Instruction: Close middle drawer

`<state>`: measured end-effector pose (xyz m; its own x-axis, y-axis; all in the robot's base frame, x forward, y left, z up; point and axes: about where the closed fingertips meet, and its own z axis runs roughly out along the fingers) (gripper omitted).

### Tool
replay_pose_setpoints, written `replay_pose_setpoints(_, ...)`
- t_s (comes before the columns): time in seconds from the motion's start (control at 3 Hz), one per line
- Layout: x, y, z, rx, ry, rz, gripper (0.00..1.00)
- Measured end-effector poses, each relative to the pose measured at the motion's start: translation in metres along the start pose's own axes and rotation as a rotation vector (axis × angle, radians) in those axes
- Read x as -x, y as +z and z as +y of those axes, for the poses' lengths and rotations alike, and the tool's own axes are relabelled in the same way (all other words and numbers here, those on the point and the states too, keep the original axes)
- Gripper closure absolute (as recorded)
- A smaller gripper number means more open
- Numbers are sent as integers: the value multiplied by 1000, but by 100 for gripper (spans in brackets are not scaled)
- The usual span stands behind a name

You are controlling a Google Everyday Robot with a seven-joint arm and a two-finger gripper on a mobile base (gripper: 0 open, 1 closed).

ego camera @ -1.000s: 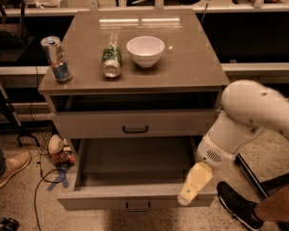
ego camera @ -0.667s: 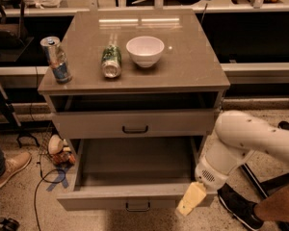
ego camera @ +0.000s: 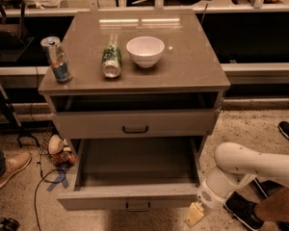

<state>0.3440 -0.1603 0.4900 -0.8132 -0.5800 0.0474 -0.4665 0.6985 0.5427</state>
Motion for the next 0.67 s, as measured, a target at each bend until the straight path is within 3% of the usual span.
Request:
replay_pose_setpoints(0.33, 17, 33, -54, -43, 109, -70, 94)
replay_pose_setpoints(0.67, 42, 40, -87, -94, 151, -149, 100)
